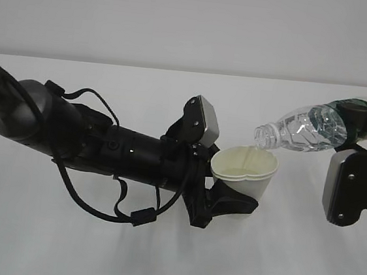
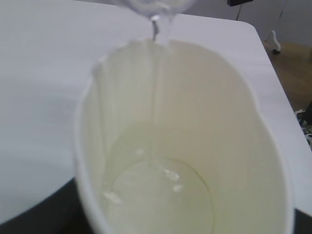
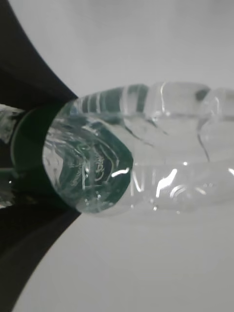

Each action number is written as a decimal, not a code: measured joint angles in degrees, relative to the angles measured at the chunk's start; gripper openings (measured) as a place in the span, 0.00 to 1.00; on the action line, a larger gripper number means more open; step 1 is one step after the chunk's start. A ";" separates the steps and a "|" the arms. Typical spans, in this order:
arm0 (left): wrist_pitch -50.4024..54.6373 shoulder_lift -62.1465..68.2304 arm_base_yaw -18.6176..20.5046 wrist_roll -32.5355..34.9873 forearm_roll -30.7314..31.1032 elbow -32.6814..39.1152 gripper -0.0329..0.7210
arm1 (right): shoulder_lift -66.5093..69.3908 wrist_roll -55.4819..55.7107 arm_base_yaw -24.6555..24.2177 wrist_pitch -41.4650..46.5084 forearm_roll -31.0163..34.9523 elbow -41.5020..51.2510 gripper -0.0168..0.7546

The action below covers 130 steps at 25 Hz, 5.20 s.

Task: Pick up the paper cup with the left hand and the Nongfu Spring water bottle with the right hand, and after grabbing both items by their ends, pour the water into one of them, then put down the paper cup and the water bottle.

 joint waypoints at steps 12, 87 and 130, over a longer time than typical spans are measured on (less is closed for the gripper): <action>0.12 0.00 0.00 0.00 0.00 0.00 0.64 | 0.00 -0.12 0.00 -0.32 0.00 0.00 0.54; 0.24 0.22 0.00 -0.02 0.49 0.00 0.63 | 0.00 -1.62 0.00 -0.99 -0.52 0.00 0.54; 0.35 0.26 0.00 -0.02 0.86 0.00 0.63 | 0.00 -2.71 0.00 -1.32 -0.52 0.00 0.54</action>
